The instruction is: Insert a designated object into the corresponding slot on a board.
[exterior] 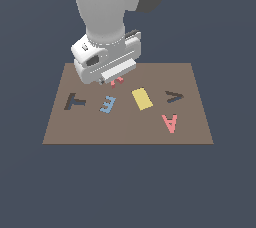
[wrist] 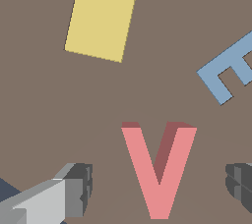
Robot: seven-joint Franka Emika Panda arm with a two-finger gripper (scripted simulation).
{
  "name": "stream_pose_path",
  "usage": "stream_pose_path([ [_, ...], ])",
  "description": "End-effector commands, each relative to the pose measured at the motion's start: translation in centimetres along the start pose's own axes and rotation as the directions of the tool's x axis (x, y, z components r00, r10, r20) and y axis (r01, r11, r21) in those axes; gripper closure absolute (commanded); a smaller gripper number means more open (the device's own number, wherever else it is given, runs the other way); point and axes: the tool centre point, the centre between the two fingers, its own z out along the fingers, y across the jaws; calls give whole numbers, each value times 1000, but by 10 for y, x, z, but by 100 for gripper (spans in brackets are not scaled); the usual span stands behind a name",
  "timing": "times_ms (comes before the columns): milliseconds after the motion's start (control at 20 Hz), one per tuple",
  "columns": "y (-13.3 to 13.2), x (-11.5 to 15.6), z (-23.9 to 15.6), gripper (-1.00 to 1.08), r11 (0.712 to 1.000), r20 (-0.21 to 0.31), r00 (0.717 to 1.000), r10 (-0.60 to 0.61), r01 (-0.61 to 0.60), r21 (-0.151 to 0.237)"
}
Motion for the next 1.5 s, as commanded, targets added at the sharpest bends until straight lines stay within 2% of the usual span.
stream_pose_path([
  [0,0,0,0,-92,1000,0,1000,0,0,0],
  [550,0,0,21,-92,1000,0,1000,-4,4,-1],
  [600,0,0,21,108,1000,0,1000,-4,4,-1],
  [1450,-2,-1,20,108,1000,-1,1000,19,-19,-1],
])
